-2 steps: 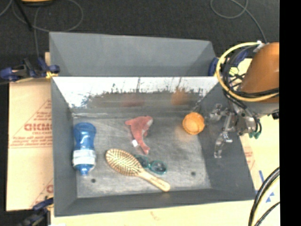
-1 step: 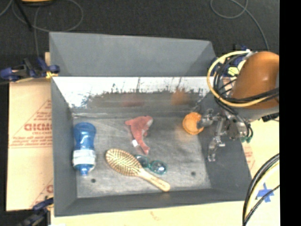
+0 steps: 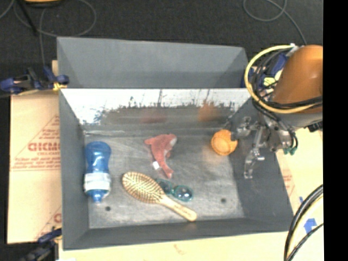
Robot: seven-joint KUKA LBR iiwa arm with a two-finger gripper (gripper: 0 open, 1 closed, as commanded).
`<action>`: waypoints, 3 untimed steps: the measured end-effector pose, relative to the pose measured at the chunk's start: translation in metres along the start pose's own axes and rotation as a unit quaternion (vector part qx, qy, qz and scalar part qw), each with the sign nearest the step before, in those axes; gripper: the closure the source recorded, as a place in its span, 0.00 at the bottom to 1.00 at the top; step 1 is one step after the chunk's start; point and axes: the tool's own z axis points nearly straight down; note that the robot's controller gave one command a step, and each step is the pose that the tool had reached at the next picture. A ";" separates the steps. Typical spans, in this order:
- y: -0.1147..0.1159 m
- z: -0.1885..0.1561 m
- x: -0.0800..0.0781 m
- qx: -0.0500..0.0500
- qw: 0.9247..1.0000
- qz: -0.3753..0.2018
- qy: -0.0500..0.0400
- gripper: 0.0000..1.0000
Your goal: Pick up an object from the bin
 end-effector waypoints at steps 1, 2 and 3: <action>-0.006 0.022 -0.011 0.004 1.000 0.005 -0.011 0.00; -0.002 0.089 -0.017 0.003 1.000 0.008 -0.010 0.00; 0.005 0.119 -0.049 0.002 0.998 -0.060 0.000 0.00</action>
Offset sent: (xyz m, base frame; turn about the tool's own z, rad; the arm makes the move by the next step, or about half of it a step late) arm 0.0165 0.0026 -0.1261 0.0219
